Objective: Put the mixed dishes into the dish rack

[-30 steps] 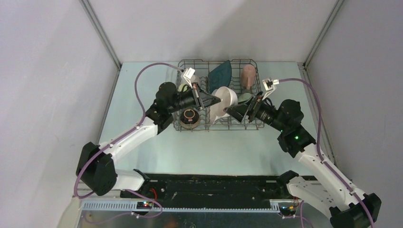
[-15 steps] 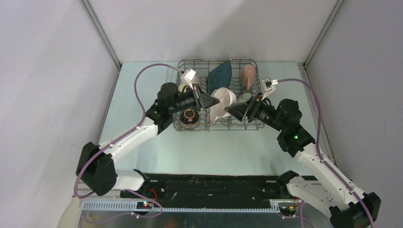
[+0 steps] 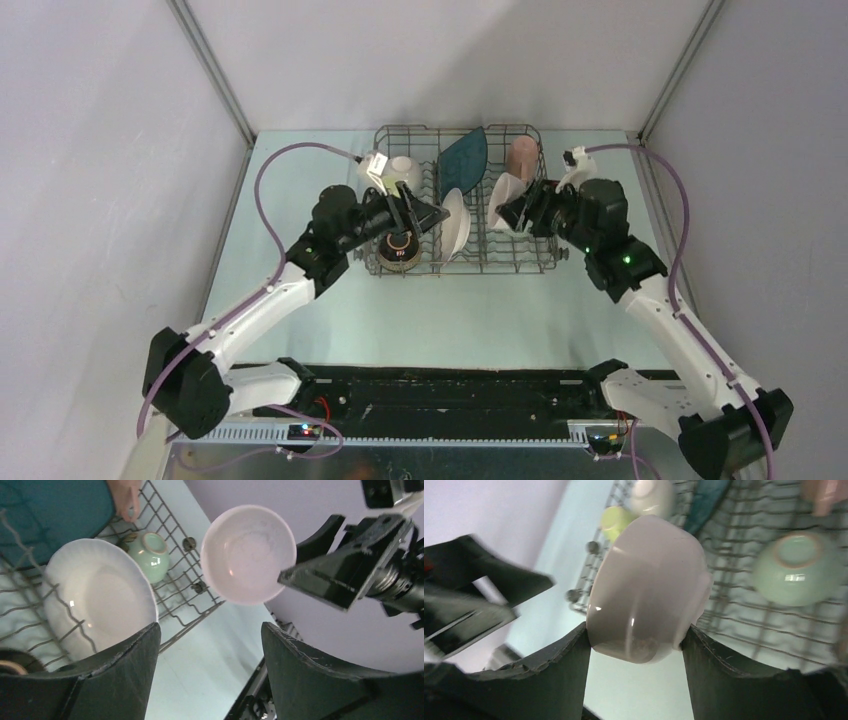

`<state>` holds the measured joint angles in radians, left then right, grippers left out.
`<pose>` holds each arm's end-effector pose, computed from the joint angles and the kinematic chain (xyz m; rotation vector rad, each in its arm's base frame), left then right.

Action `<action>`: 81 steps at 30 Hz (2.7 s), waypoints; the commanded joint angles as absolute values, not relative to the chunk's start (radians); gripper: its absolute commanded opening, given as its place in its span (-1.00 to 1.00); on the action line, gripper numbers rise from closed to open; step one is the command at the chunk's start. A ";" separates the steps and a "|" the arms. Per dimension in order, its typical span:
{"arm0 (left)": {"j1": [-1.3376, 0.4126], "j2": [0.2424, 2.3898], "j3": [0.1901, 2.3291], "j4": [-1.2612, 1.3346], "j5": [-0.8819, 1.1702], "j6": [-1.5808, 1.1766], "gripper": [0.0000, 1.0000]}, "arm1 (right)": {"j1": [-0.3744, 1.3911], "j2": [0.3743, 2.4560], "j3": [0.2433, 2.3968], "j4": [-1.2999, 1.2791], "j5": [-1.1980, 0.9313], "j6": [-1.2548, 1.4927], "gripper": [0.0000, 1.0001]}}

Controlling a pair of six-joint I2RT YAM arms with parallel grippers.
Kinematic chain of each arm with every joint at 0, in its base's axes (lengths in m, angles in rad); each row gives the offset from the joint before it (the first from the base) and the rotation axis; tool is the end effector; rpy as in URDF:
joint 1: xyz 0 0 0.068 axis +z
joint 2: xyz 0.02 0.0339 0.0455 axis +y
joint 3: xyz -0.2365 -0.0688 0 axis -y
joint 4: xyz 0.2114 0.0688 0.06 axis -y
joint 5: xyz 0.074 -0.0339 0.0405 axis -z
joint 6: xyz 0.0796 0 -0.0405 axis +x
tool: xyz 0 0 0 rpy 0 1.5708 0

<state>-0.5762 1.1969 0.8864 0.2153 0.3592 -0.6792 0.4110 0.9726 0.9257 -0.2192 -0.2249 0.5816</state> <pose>0.2372 -0.1875 0.3121 0.2033 1.8065 -1.2212 0.2194 0.1150 0.3191 -0.0015 1.9269 0.8890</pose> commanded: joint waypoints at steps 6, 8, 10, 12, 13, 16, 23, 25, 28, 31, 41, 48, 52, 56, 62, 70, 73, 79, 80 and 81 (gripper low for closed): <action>-0.562 1.013 0.829 0.009 -0.037 -0.510 0.71 | 0.411 1.257 1.247 -0.629 -0.004 0.258 -1.00; -0.548 0.967 0.793 -0.018 -0.130 -0.513 0.73 | 0.425 1.334 1.302 -0.689 0.029 0.223 -1.00; -0.536 0.920 0.755 -0.037 -0.210 -0.518 0.75 | 0.452 1.408 1.359 -0.770 0.108 0.206 -1.00; -0.523 0.874 0.714 -0.046 -0.273 -0.526 0.77 | 0.482 1.473 1.405 -0.819 0.190 0.194 -1.00; -0.514 0.858 0.687 -0.047 -0.300 -0.528 0.78 | 0.501 1.513 1.434 -0.832 0.230 0.190 -1.00; -0.503 0.788 0.631 -0.038 -0.322 -0.530 0.78 | 0.541 1.594 1.491 -0.901 0.323 0.189 -1.00; -0.502 0.728 0.536 -0.025 -0.330 -0.518 0.78 | 0.573 1.827 1.625 -1.015 0.515 0.202 -1.00; -0.502 0.725 0.531 -0.036 -0.345 -0.509 0.78 | 0.571 1.884 1.650 -1.041 0.540 0.206 -1.00; -0.502 0.716 0.525 -0.037 -0.355 -0.504 0.78 | 0.571 1.957 1.673 -1.076 0.574 0.212 -0.96; -0.502 0.712 0.517 -0.019 -0.351 -0.502 0.77 | 0.569 2.011 1.683 -1.077 0.590 0.215 -0.93; -0.502 0.717 0.491 0.039 -0.308 -0.493 0.77 | 0.574 2.030 1.656 -0.988 0.505 0.213 0.37; -0.502 0.725 0.489 0.044 -0.309 -0.488 0.78 | 0.558 1.909 1.606 -0.938 0.432 0.216 0.95; -0.502 0.725 0.488 0.043 -0.314 -0.486 0.78 | 0.545 1.812 1.566 -0.892 0.407 0.209 0.97; -0.502 0.720 0.488 0.039 -0.327 -0.484 0.78 | 0.518 1.666 1.503 -0.816 0.372 0.210 0.94; -0.502 0.705 0.485 0.038 -0.345 -0.478 0.78 | 0.454 1.461 1.385 -0.658 0.356 0.250 0.90; -0.502 0.694 0.443 0.068 -0.408 -0.447 0.78 | 0.337 1.118 0.981 -0.256 0.511 0.328 0.94; -0.502 0.683 0.422 0.078 -0.438 -0.440 0.78 | 0.254 0.991 0.789 0.004 0.514 0.315 0.95; -0.502 0.624 0.388 0.077 -0.500 -0.454 0.78 | 0.125 0.996 0.541 0.223 0.689 0.335 0.98; -0.502 0.608 0.377 0.078 -0.508 -0.457 0.79 | 0.116 1.008 0.523 0.234 0.707 0.343 0.99; -0.502 0.599 0.371 0.079 -0.522 -0.458 0.79 | 0.103 1.032 0.511 0.266 0.727 0.346 0.99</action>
